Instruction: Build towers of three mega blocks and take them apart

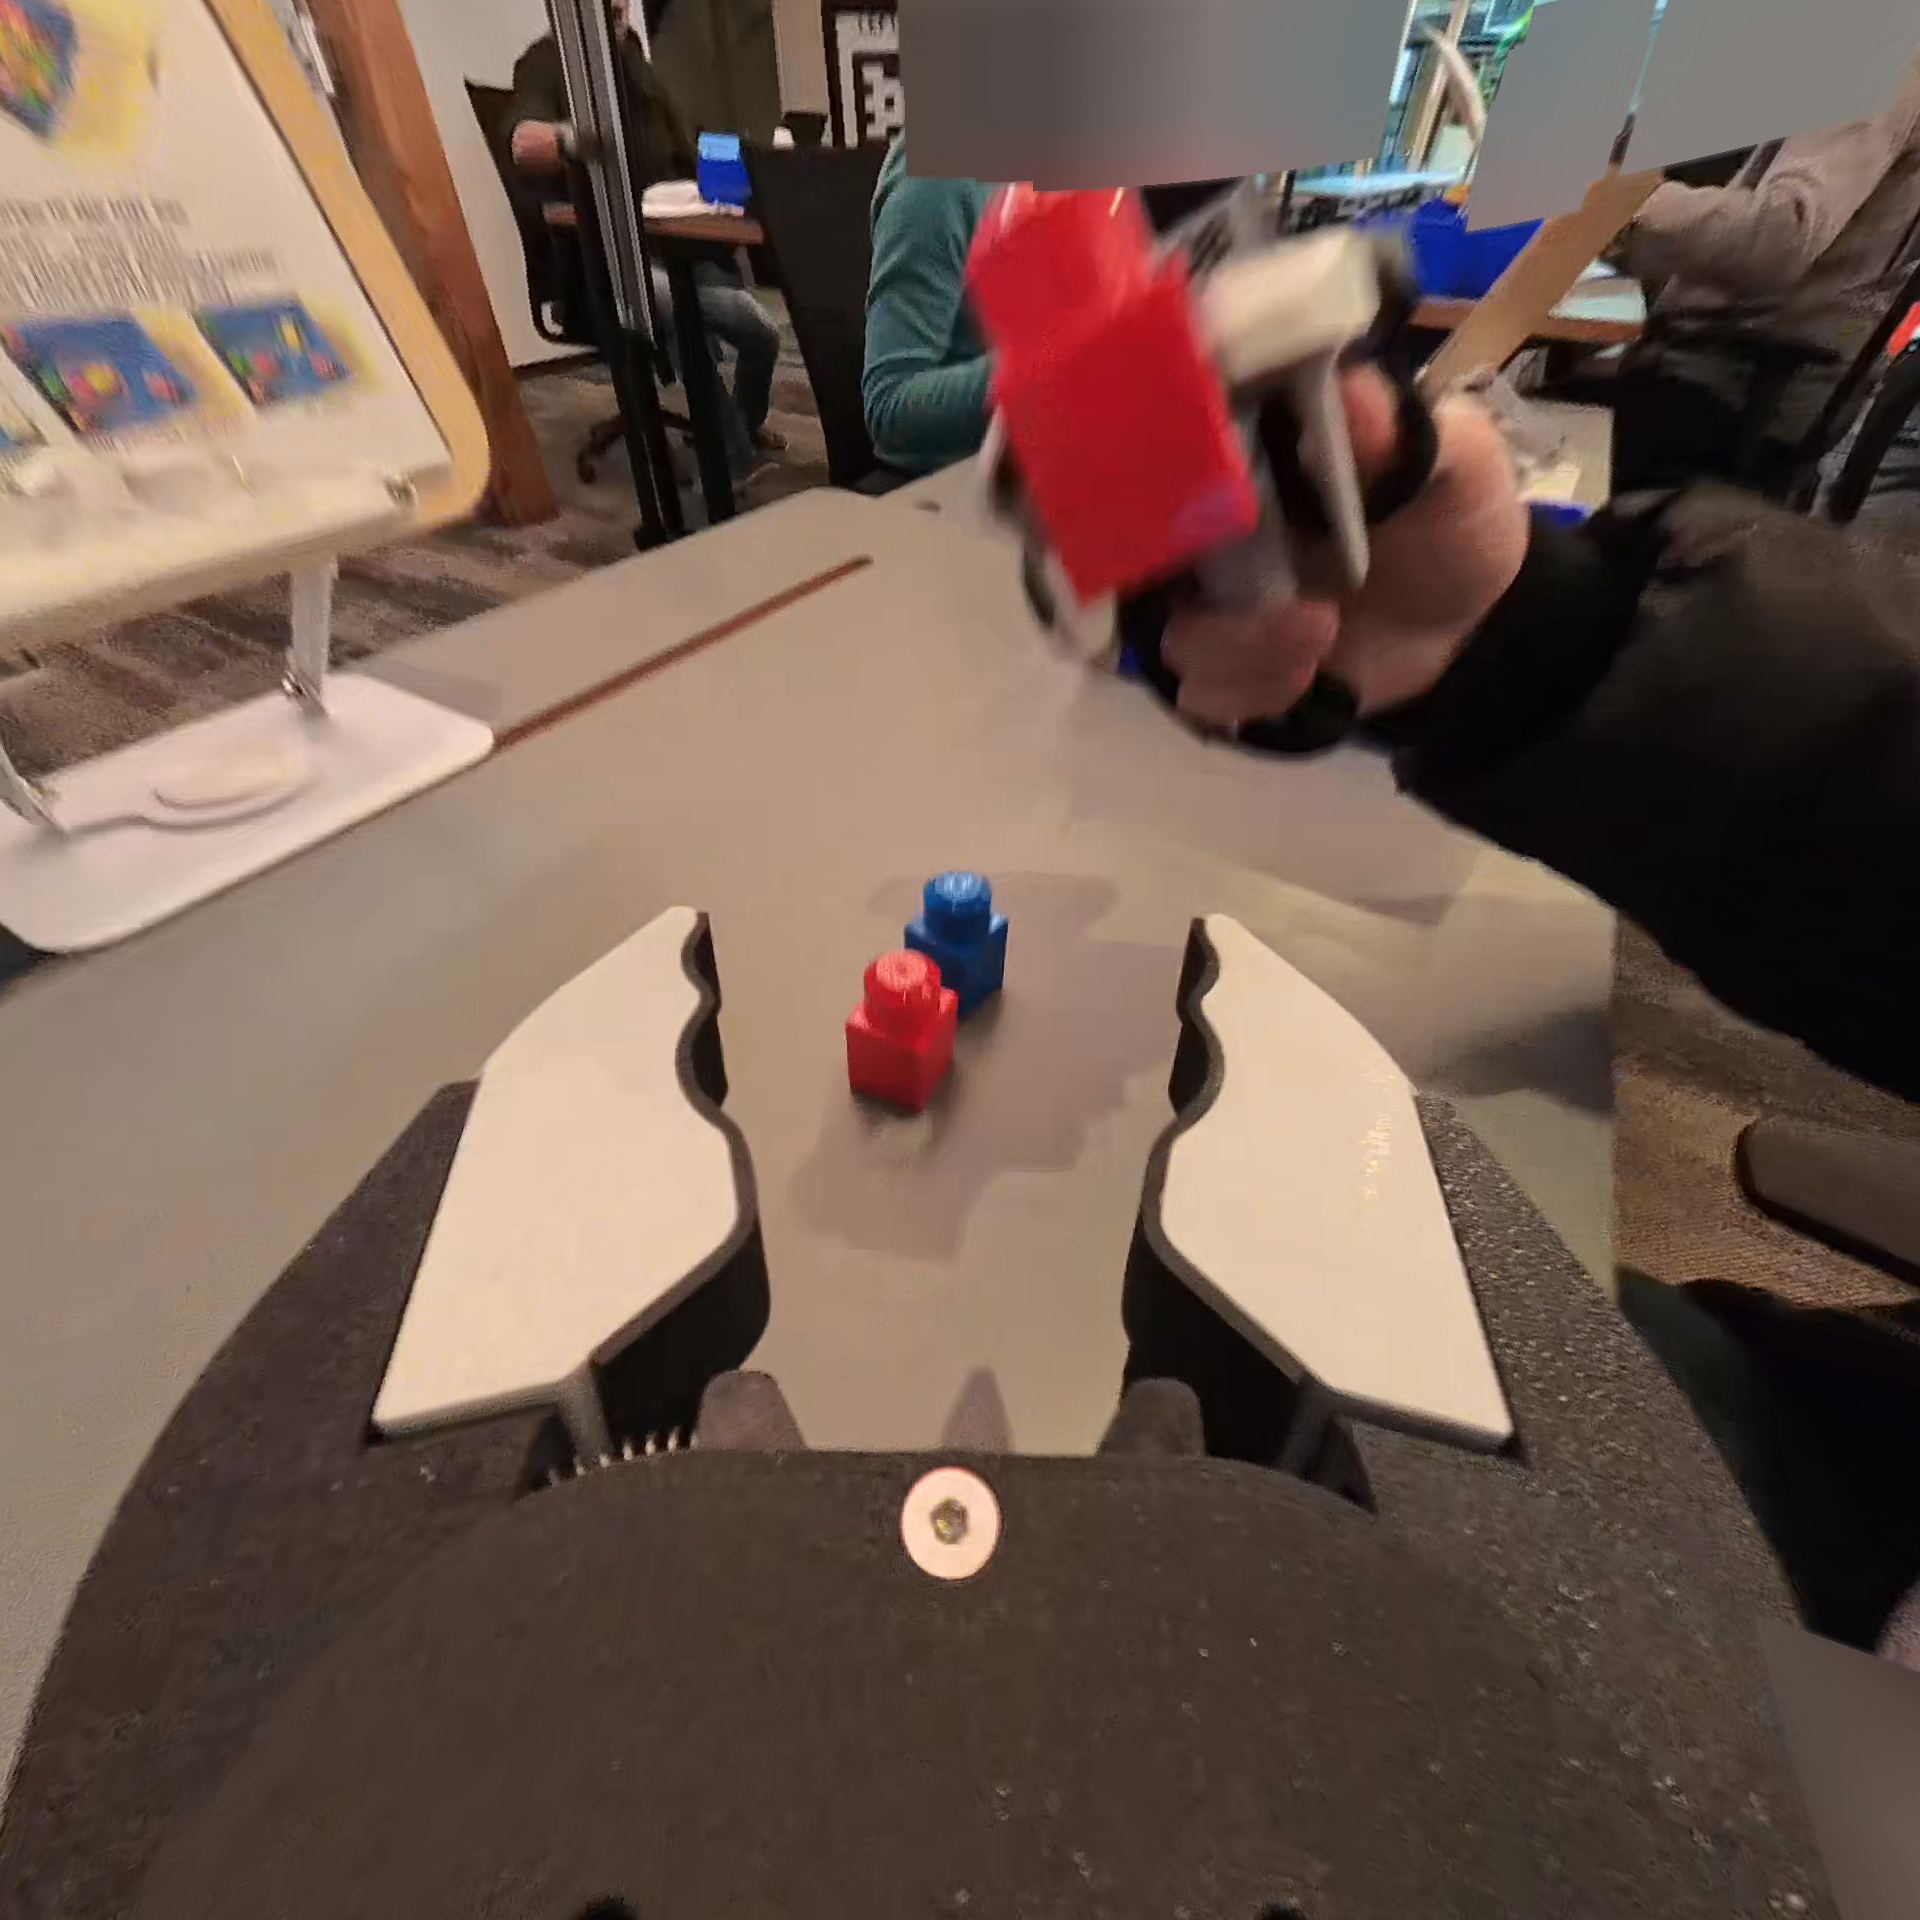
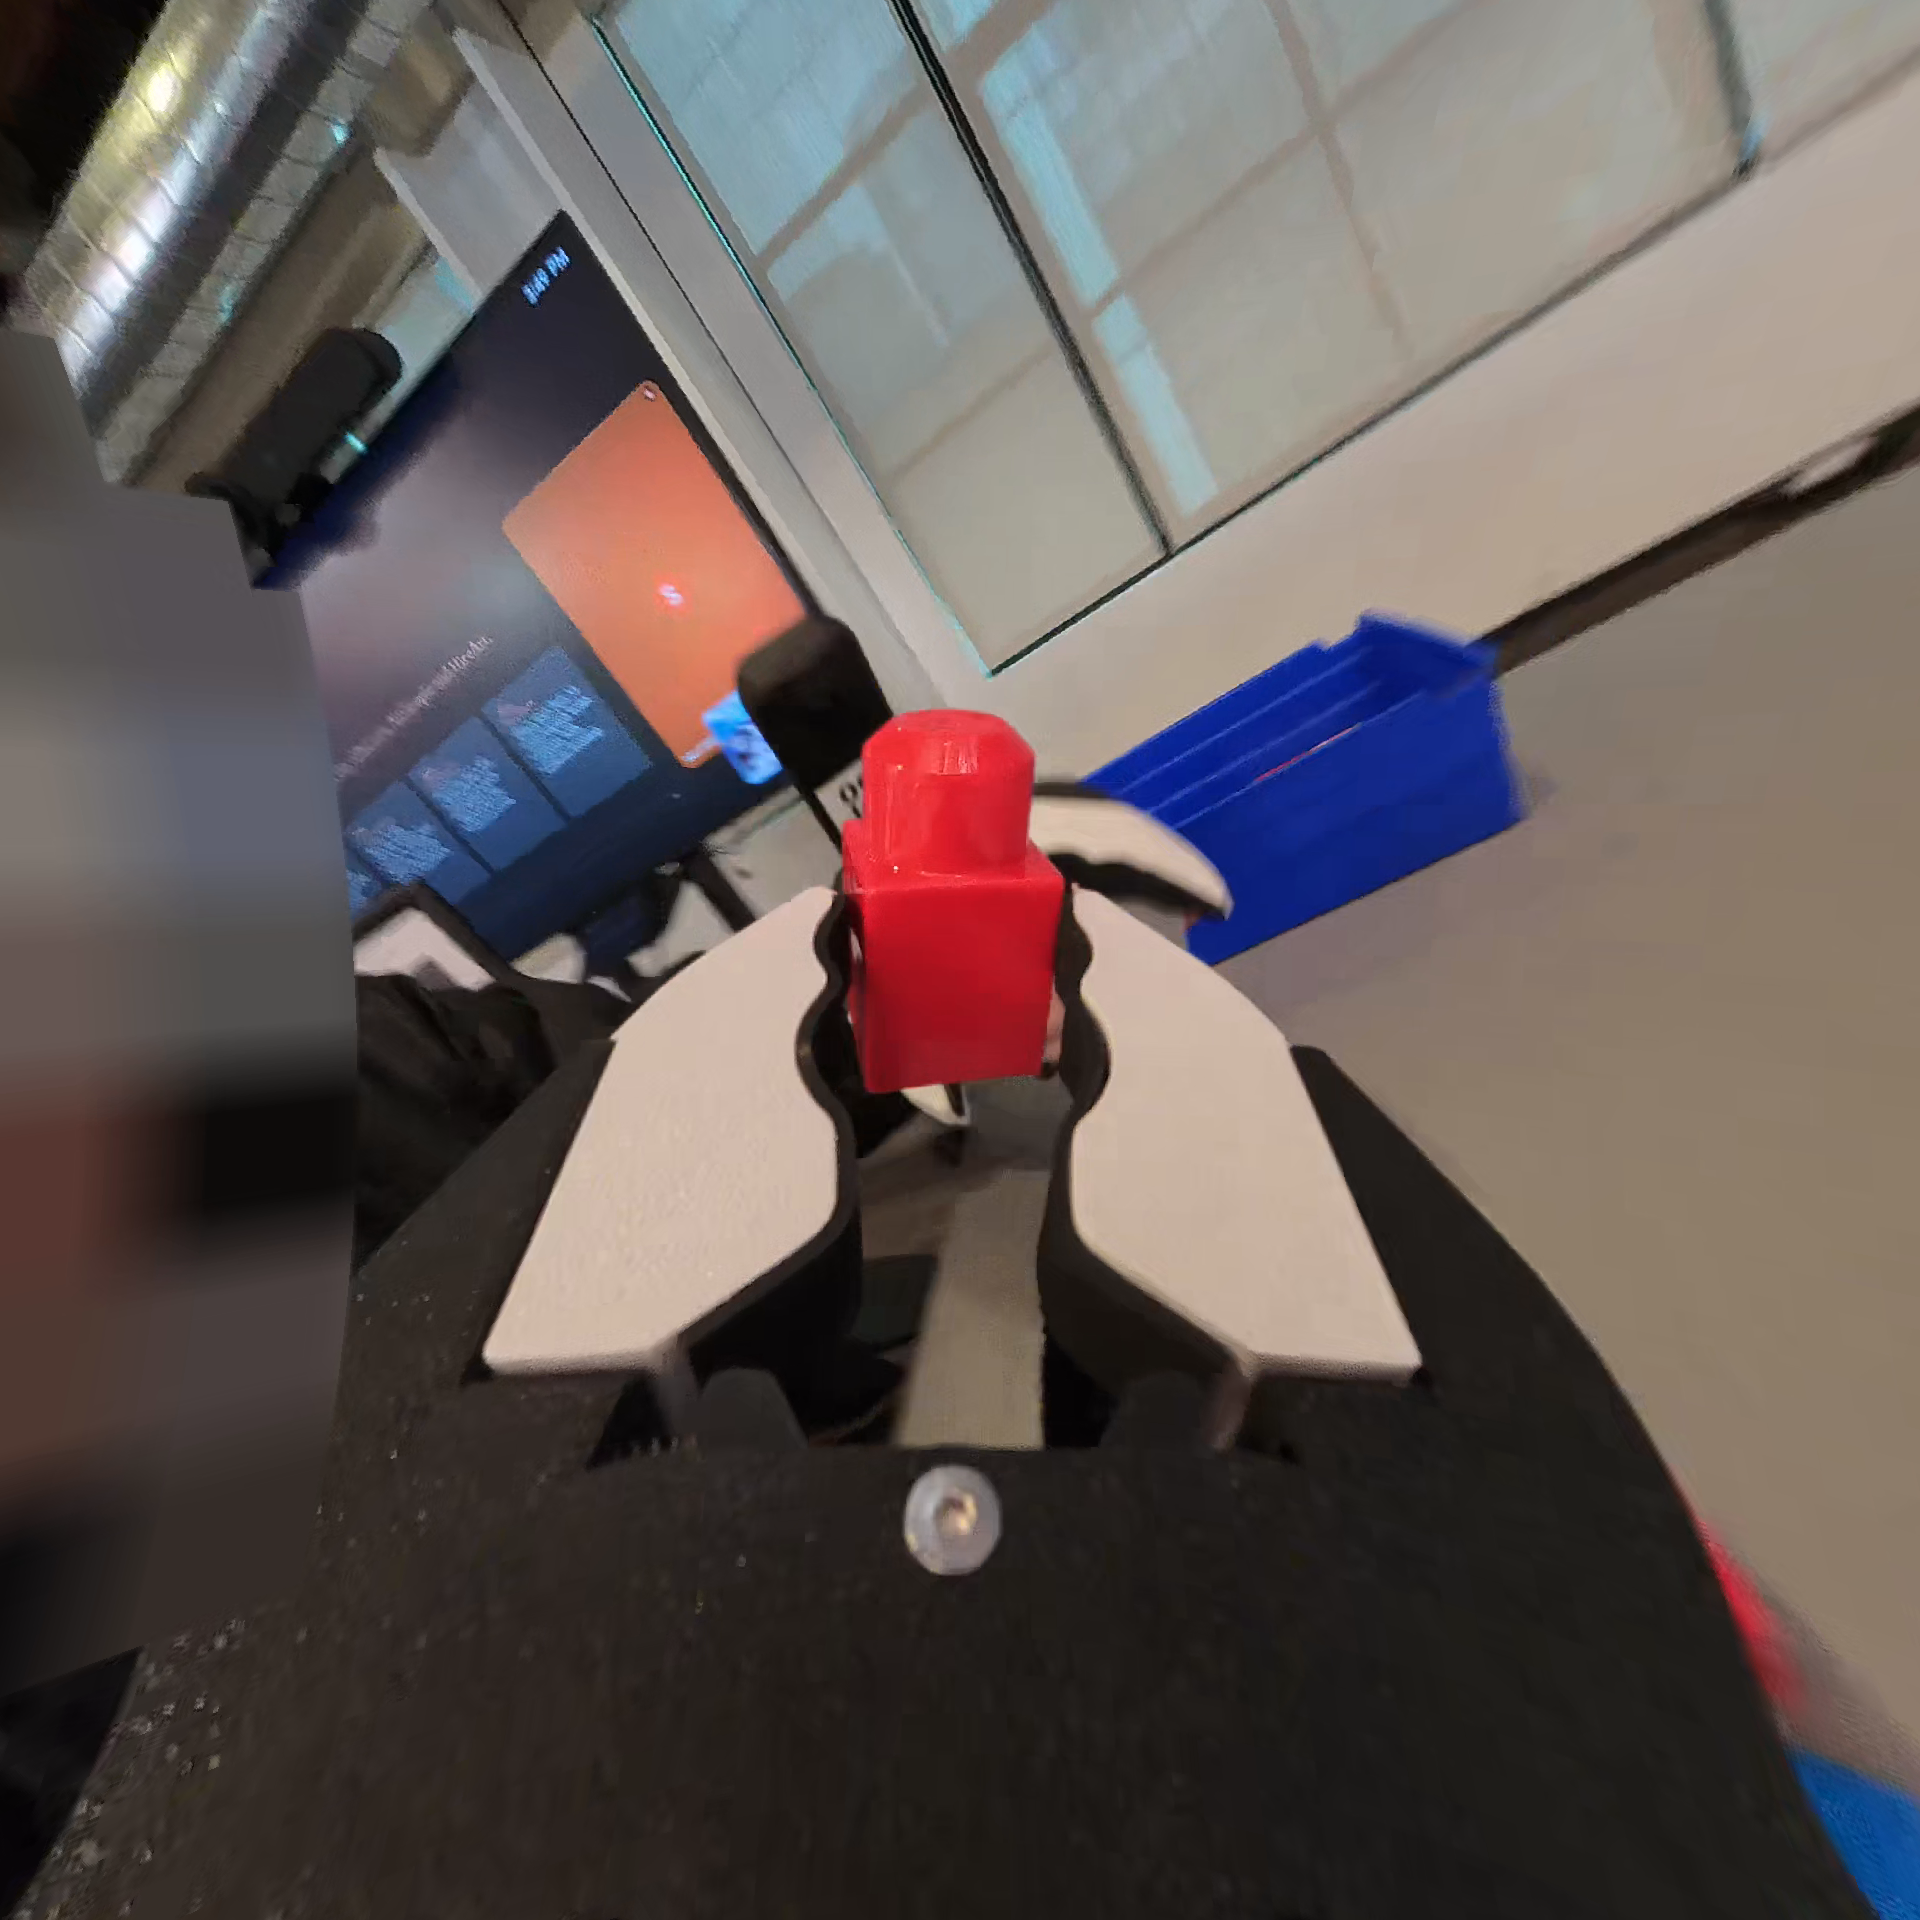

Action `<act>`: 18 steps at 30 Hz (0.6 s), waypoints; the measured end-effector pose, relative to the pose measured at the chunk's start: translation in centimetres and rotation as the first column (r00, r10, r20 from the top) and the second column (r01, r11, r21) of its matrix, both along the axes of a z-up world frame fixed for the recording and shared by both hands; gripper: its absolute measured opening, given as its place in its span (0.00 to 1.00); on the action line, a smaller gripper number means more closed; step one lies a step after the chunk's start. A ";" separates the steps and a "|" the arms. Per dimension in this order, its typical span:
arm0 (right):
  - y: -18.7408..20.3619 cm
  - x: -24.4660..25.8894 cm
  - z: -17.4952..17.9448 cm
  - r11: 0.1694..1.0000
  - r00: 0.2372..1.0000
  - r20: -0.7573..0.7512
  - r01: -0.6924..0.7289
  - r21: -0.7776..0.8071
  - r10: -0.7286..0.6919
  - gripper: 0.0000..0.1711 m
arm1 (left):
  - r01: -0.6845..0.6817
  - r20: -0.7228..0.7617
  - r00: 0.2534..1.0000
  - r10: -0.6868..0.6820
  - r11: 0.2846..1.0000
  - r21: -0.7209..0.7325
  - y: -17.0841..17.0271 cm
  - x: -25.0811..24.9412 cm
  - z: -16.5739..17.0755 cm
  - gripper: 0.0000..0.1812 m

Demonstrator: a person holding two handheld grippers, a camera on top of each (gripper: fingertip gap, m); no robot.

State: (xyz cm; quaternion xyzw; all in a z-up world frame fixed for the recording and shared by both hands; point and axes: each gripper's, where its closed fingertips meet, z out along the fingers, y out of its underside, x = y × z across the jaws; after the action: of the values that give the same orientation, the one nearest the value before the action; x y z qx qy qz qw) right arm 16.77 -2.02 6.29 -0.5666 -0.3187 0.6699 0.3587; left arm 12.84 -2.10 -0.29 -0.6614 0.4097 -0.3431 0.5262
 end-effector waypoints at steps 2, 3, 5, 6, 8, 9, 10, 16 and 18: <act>0.9 3.2 -0.9 0.975 0.992 0.030 0.118 0.191 -0.126 0.22 | -0.009 -0.079 0.997 0.011 1.000 0.017 1.1 0.4 -4.1 0.45; 1.2 4.7 -1.5 0.952 0.984 0.039 0.160 0.262 -0.176 0.22 | 0.018 -0.135 0.991 -0.013 0.999 0.034 1.6 0.9 -6.0 0.45; 1.7 7.0 -2.3 0.934 0.974 0.017 0.211 0.288 -0.225 0.21 | 0.050 -0.245 0.969 -0.033 0.997 0.063 2.9 1.7 -9.1 0.42; 2.0 8.0 -2.7 0.937 0.971 0.001 0.229 0.266 -0.237 0.21 | 0.054 -0.281 0.959 -0.038 0.997 0.048 3.6 2.1 -10.2 0.42; 2.5 9.7 -3.6 0.935 0.964 -0.007 0.258 0.245 -0.264 0.21 | 0.077 -0.300 0.952 -0.064 0.997 0.031 4.4 3.4 -11.0 0.40; 2.6 10.3 -4.0 0.933 0.962 -0.007 0.268 0.242 -0.274 0.21 | 0.080 -0.316 0.946 -0.067 0.996 0.028 4.8 4.0 -11.3 0.39; 2.6 10.8 -4.3 0.932 0.960 -0.006 0.273 0.238 -0.280 0.21 | 0.100 -0.340 0.936 -0.089 0.995 0.015 5.0 4.5 -11.8 0.40; 3.1 12.7 -5.3 0.936 0.960 -0.020 0.279 0.214 -0.281 0.21 | 0.157 -0.447 0.879 -0.162 0.986 -0.049 5.7 6.1 -14.5 0.37; 3.0 12.8 -5.7 0.938 0.961 -0.011 0.271 0.216 -0.275 0.21 | 0.163 -0.448 0.878 -0.169 0.985 -0.053 5.7 6.4 -14.6 0.35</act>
State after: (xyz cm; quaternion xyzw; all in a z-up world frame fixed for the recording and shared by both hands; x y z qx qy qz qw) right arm 29.61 1.00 0.63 -0.5695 -0.3111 0.5697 0.5043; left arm 19.24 3.60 -14.93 -0.6891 0.5732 -0.2270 0.3808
